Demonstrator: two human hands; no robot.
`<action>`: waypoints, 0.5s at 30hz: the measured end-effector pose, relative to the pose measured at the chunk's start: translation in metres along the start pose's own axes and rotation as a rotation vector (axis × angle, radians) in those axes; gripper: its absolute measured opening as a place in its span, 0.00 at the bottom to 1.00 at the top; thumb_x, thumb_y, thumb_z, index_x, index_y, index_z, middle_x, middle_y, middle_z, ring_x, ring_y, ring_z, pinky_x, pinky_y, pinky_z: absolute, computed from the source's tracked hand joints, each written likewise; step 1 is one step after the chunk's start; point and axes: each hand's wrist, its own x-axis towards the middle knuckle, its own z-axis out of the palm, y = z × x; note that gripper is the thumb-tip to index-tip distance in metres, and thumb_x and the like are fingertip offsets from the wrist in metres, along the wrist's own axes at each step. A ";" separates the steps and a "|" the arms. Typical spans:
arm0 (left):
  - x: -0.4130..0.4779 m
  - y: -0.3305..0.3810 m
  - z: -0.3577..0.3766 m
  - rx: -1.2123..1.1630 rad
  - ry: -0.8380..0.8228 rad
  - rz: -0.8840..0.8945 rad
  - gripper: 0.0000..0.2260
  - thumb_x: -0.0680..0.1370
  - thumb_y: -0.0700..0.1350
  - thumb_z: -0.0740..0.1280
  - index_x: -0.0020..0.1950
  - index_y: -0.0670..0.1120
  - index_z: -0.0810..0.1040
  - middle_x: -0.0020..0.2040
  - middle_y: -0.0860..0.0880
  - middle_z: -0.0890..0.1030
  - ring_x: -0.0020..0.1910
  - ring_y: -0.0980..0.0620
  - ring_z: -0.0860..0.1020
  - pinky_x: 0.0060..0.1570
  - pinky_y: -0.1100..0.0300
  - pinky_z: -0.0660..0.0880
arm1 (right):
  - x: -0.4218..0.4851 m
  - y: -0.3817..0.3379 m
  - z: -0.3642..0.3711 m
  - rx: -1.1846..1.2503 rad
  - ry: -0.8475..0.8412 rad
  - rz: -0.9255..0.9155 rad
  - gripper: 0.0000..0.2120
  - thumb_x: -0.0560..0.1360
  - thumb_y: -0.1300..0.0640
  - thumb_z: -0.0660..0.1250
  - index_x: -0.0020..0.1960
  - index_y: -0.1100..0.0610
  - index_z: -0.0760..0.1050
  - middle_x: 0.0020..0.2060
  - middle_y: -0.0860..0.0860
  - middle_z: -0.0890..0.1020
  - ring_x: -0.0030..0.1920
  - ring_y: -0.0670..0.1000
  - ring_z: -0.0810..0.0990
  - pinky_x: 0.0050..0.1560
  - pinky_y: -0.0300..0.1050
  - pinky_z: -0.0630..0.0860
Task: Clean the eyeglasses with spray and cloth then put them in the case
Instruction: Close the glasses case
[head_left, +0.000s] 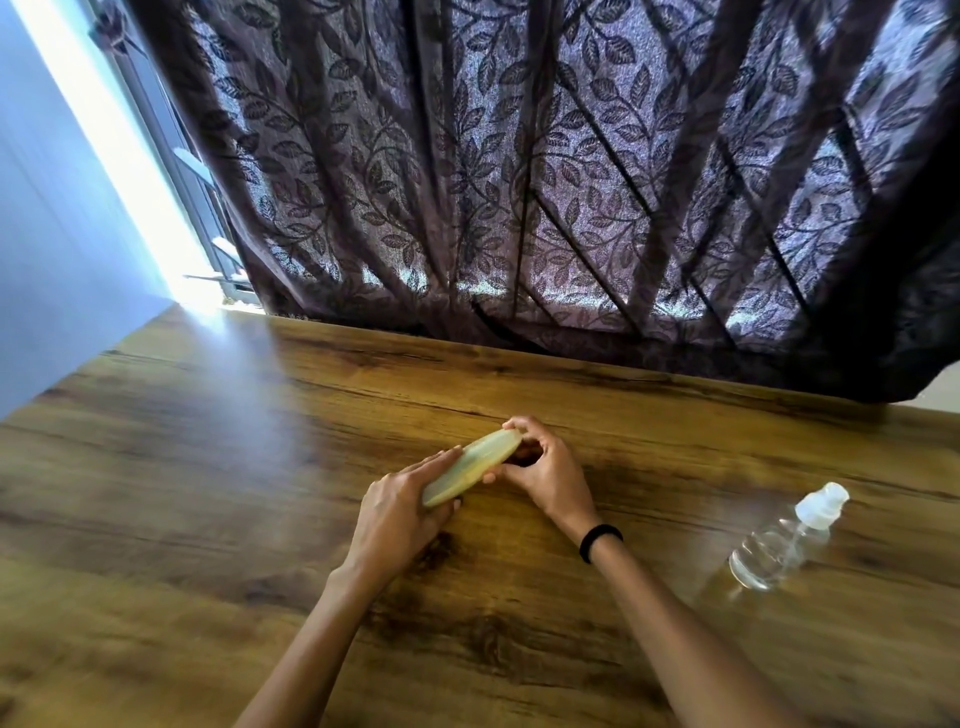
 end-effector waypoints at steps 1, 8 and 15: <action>0.000 0.000 0.000 0.000 0.002 0.000 0.26 0.71 0.47 0.73 0.68 0.57 0.71 0.60 0.51 0.79 0.53 0.55 0.79 0.49 0.72 0.70 | 0.000 0.000 0.000 -0.005 0.007 0.000 0.28 0.59 0.52 0.79 0.57 0.53 0.75 0.51 0.46 0.78 0.54 0.47 0.76 0.51 0.34 0.70; -0.001 -0.002 0.005 0.020 0.003 -0.019 0.28 0.71 0.47 0.73 0.69 0.58 0.68 0.60 0.50 0.79 0.51 0.51 0.80 0.47 0.58 0.76 | 0.000 0.000 0.001 0.001 -0.017 -0.010 0.30 0.60 0.51 0.79 0.59 0.53 0.73 0.53 0.46 0.77 0.51 0.42 0.73 0.45 0.20 0.66; -0.011 0.008 0.019 0.057 0.054 -0.047 0.28 0.72 0.56 0.69 0.71 0.60 0.64 0.70 0.56 0.68 0.62 0.52 0.74 0.50 0.56 0.77 | 0.002 0.000 -0.004 0.029 -0.105 -0.015 0.33 0.62 0.56 0.78 0.65 0.53 0.70 0.61 0.49 0.76 0.60 0.44 0.71 0.62 0.41 0.71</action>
